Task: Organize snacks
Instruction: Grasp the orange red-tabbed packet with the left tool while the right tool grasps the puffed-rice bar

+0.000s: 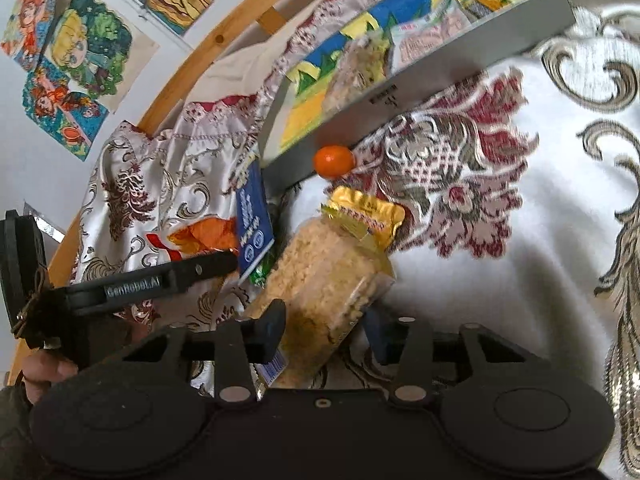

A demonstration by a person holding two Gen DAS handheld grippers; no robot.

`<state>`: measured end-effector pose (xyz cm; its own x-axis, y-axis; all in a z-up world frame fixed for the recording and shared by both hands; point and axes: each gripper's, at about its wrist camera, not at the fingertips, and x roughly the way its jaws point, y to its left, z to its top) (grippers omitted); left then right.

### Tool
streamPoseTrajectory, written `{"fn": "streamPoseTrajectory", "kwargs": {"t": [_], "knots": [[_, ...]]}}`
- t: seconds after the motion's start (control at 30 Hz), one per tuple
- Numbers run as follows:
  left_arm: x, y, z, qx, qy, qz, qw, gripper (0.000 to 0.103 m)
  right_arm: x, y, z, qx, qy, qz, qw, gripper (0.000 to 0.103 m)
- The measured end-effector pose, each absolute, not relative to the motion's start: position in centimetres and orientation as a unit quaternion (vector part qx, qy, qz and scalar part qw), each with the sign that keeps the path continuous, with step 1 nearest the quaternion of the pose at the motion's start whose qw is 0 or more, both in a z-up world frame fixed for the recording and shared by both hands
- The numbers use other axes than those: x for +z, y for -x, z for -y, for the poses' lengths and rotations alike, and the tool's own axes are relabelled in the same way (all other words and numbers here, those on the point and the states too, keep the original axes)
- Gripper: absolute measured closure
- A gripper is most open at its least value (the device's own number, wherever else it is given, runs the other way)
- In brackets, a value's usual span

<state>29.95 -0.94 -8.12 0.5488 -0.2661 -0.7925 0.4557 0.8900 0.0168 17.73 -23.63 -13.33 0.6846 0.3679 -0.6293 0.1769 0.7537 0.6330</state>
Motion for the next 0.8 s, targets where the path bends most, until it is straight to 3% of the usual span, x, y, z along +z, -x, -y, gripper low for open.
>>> {"fn": "streamPoseTrajectory", "kwargs": {"t": [0.13,0.33,0.43,0.5,0.63,0.8], "knots": [[-8.3,-30.2,0.1,-0.194,-0.071,-0.427,0.880,0.007,-13.3,-17.9,23.1,0.056,-0.332,-0.400,0.853,0.048],[-8.6,-30.3,0.8,-0.188,-0.079,-0.418,0.885,0.008,-13.6,-18.3,22.2,0.070,-0.319,-0.401,0.856,0.028],[-8.7,-30.3,1.5,-0.188,-0.093,-0.410,0.887,0.009,-13.4,-18.3,21.6,0.071,-0.305,-0.402,0.860,0.027],[-8.7,-30.3,1.7,-0.188,-0.094,-0.409,0.888,0.013,-13.3,-18.3,21.6,0.069,-0.304,-0.402,0.861,0.029],[-8.3,-29.9,1.5,-0.189,-0.078,-0.405,0.891,0.024,-13.2,-18.1,22.0,0.053,-0.312,-0.397,0.862,0.050],[-7.6,-29.5,1.3,-0.186,-0.071,-0.394,0.897,0.033,-12.9,-17.7,22.9,0.051,-0.338,-0.386,0.857,0.061]]}}
